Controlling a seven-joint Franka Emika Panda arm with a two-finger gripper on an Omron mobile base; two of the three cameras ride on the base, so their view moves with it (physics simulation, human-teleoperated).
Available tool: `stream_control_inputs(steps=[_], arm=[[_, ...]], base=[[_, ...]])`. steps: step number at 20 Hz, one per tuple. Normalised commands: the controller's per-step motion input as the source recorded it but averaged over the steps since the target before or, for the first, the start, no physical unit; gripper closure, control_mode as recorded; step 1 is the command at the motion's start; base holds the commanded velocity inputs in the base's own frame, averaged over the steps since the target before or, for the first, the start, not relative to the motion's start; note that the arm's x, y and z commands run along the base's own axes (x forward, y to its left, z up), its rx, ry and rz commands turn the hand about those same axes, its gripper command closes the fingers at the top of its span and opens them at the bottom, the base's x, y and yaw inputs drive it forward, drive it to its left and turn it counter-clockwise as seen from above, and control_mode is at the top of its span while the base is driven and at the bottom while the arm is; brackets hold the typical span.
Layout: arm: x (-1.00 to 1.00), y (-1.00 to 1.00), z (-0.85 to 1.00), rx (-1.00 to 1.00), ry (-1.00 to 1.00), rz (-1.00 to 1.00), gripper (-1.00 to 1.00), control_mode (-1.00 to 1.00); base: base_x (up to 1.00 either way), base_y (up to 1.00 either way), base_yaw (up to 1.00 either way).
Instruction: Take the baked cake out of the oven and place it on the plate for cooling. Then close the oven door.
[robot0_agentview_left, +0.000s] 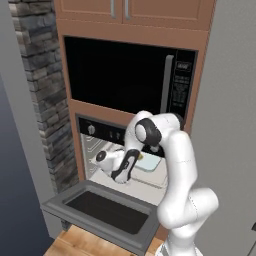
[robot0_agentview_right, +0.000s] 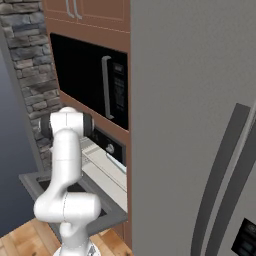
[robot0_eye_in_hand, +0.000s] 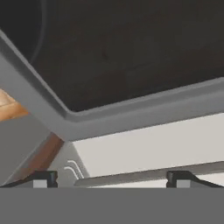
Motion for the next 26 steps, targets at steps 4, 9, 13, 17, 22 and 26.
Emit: stream_control_inputs(steps=[4,9,13,17,22,26], arm=[[0.99,-0.18,0.00,-0.13,-0.08,0.16,-1.00,-1.00],[1.00,-0.18,-0.66,-0.09,0.00,0.00,-1.00,-1.00],[0.98,-0.30,-0.55,-0.01,0.00,0.02,-1.00,-1.00],[0.85,-0.16,-0.33,0.00,-0.10,0.06,-1.00,-1.00],[0.45,-0.10,-0.70,0.00,-0.16,0.03,-1.00,-1.00],[0.27,-0.23,-1.00,0.09,-0.02,0.00,-1.00,-1.00]], base=[[0.00,0.00,0.00],[0.00,0.00,0.00],[0.00,0.00,0.00],[0.00,0.00,0.00],[0.00,0.00,0.00],[0.00,0.00,0.00]])
